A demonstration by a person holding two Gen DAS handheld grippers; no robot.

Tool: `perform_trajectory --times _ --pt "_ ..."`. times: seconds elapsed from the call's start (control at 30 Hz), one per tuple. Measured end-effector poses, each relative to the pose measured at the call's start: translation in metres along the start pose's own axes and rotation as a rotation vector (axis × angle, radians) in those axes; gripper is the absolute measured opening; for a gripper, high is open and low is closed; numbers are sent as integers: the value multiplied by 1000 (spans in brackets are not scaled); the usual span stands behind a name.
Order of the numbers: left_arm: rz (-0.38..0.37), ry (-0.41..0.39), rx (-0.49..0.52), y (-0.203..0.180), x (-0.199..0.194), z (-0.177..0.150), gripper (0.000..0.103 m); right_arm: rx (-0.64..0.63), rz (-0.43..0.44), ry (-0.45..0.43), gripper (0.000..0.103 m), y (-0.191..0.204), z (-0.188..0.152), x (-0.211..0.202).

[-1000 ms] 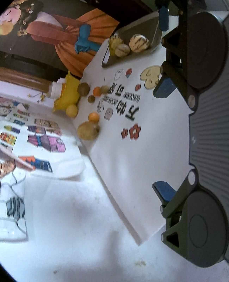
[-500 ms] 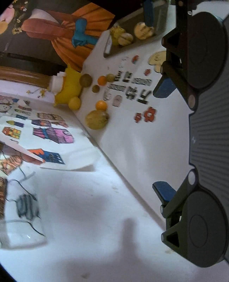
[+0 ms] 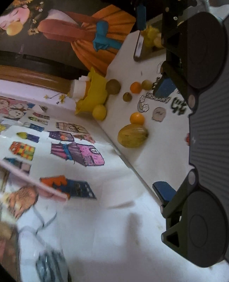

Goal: Organize fruits
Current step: 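Move both open tools away from the tray toward the loose fruits on the table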

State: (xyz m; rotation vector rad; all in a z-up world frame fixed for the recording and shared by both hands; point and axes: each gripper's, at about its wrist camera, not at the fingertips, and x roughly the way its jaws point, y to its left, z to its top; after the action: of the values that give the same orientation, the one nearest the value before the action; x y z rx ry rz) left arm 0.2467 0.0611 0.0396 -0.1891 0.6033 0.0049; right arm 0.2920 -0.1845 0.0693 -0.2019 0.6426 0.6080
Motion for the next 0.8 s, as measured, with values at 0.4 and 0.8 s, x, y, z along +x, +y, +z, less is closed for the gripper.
perform_trajectory --times 0.4,0.8 --pt "16 17 4 -13 76 12 102 -102 -26 83 96 -27 7 75" --pt "45 7 -66 -5 100 15 89 -60 -2 167 74 -39 11 120"
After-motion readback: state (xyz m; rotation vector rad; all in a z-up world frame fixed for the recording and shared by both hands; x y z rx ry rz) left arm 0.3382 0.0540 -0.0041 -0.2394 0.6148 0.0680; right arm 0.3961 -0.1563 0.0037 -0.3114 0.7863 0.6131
